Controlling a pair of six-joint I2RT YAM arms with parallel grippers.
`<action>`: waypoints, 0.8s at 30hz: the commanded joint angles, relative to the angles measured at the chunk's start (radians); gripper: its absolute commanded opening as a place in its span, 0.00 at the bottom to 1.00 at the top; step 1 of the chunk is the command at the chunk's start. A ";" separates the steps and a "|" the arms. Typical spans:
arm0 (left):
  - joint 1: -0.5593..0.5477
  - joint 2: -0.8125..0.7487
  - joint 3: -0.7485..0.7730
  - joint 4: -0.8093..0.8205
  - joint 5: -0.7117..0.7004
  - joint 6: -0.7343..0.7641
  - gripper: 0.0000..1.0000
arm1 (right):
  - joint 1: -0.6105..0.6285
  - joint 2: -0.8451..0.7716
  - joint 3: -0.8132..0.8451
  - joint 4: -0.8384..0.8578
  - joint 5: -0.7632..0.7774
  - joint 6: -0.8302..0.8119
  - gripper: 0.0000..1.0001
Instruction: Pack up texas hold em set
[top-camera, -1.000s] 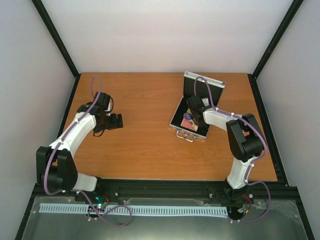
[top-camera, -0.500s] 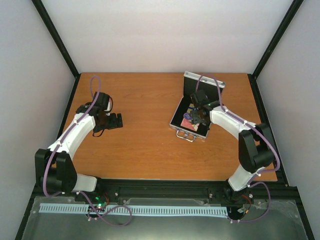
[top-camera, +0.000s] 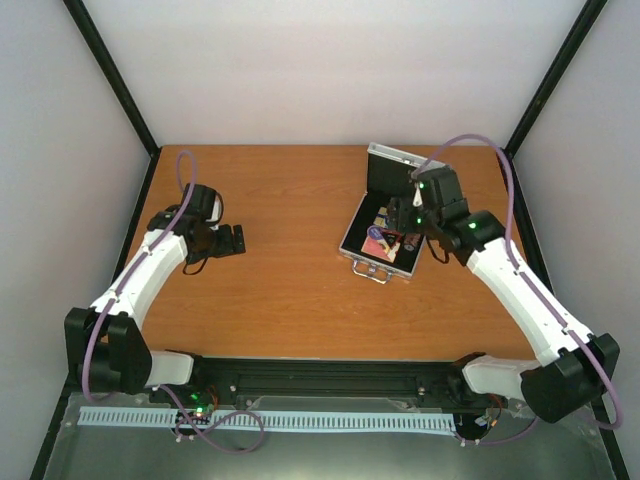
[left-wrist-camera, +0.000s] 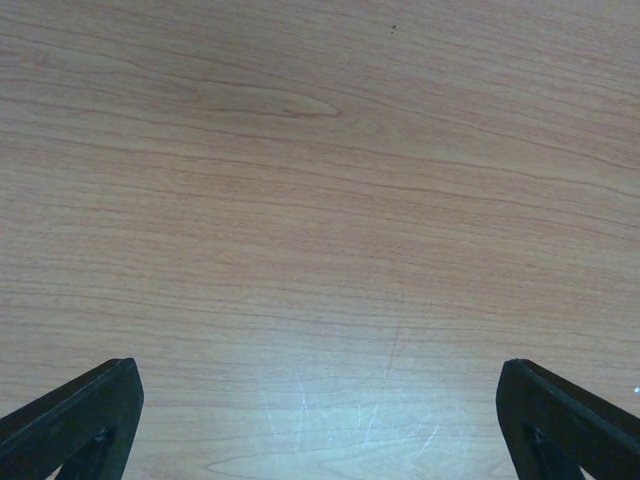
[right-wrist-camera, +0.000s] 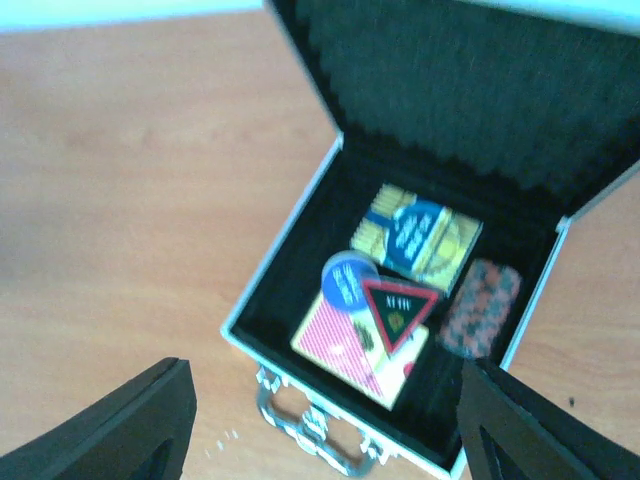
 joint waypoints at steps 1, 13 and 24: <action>-0.005 -0.017 0.045 -0.002 0.031 0.002 1.00 | -0.007 0.037 0.165 -0.036 0.117 0.130 0.74; -0.005 -0.028 0.056 0.008 0.054 -0.039 1.00 | -0.165 0.249 0.477 -0.084 0.238 0.247 0.90; -0.005 -0.009 0.054 0.016 0.058 -0.051 1.00 | -0.370 0.366 0.480 -0.042 0.034 0.272 0.88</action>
